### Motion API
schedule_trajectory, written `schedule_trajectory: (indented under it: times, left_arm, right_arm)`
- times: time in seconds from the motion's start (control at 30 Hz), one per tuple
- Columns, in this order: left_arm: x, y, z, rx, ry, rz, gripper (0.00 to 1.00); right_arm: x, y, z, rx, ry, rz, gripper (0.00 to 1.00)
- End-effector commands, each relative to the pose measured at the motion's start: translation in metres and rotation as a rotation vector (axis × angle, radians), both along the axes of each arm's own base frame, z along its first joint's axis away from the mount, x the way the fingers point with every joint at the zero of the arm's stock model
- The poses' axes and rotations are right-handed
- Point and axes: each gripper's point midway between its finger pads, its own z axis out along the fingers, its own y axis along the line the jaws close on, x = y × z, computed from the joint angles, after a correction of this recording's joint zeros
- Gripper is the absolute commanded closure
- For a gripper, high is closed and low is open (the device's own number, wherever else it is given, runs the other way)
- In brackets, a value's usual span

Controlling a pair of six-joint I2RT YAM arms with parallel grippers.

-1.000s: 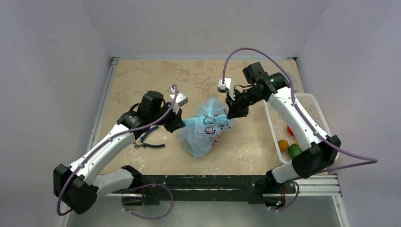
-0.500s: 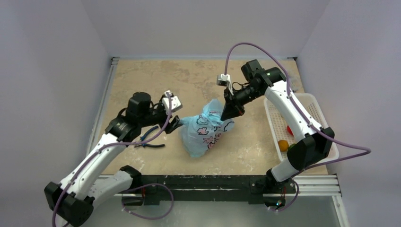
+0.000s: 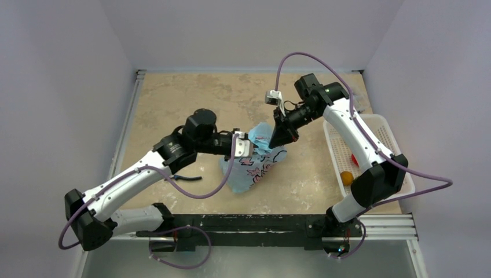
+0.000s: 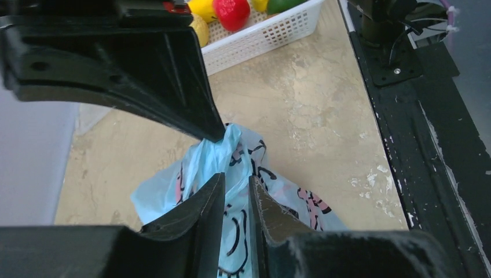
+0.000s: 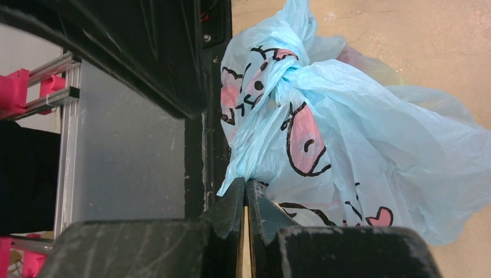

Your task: Place the fake fruits into the plastic bag and tie a complex knot

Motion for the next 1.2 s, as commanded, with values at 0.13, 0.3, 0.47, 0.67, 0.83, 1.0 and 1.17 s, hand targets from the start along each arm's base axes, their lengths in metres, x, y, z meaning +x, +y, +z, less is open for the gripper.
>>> schedule_trajectory:
  times: [0.13, 0.3, 0.47, 0.67, 0.83, 1.0, 1.17]
  left_arm:
    - [0.024, -0.029, -0.001, -0.009, -0.131, 0.054, 0.74]
    - [0.030, -0.030, -0.008, 0.017, -0.156, 0.059, 0.73]
    - [0.029, -0.033, -0.016, 0.033, -0.158, 0.034, 0.73]
    - [0.016, -0.030, -0.021, 0.035, -0.178, -0.017, 0.74]
    - [0.012, -0.026, -0.024, 0.050, -0.183, -0.031, 0.76]
    - [0.021, -0.031, -0.023, 0.053, -0.198, -0.002, 0.69]
    - [0.032, -0.038, -0.030, 0.077, -0.187, 0.028, 0.57]
  right_arm:
    - [-0.005, 0.002, 0.009, 0.046, -0.004, 0.014, 1.00]
    - [-0.007, 0.001, 0.009, 0.046, -0.005, 0.020, 1.00]
    - [-0.007, 0.002, 0.010, 0.049, -0.005, 0.021, 1.00]
    - [-0.005, 0.002, 0.009, 0.044, 0.002, 0.020, 1.00]
    - [-0.004, 0.002, 0.009, 0.043, -0.003, 0.024, 1.00]
    - [-0.006, 0.000, 0.007, 0.035, -0.012, 0.036, 1.00]
    - [-0.006, 0.001, 0.010, 0.048, -0.023, 0.045, 1.00]
